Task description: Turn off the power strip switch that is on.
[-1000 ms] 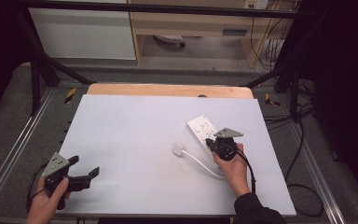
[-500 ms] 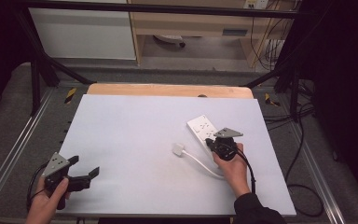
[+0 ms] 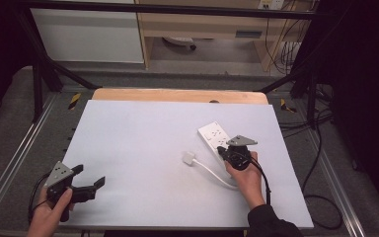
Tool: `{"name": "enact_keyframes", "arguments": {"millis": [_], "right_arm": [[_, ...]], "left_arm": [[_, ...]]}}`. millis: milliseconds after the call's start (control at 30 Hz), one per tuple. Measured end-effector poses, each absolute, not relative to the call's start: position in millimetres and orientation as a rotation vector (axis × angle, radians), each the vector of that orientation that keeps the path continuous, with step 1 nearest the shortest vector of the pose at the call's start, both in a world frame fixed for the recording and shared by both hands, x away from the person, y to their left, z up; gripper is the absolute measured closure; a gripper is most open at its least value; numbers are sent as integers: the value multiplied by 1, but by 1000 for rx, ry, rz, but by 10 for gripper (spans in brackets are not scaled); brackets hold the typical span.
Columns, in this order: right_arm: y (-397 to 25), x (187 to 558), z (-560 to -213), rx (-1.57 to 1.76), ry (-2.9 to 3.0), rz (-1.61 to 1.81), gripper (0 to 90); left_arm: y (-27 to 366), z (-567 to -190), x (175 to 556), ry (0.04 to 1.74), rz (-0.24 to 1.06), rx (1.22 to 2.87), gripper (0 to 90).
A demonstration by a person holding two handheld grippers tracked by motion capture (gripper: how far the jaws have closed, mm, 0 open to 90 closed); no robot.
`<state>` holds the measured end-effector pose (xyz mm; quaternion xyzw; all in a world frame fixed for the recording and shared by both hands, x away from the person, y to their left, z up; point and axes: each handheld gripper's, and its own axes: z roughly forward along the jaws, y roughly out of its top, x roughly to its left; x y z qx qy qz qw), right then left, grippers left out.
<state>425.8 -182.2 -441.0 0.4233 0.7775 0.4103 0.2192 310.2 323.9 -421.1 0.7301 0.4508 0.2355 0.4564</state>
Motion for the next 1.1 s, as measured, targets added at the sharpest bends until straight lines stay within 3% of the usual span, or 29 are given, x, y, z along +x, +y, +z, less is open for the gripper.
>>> {"name": "enact_keyframes", "arguments": {"millis": [467,767,1000,1100], "right_arm": [[-184,419,-430,1151,2101,1205,890],[-182,418,-427,1148,2093,1226,812],[-181,419,-425,1168,2085,1230,619],[-180,420,-423,1197,2082,1233,451]], "left_arm": [[324,-422,310,1116,583,1797,58],[324,-422,310,1116,584,1797,58],[324,-422,310,1117,584,1796,58],[324,-422,310,1118,585,1796,58]]}}
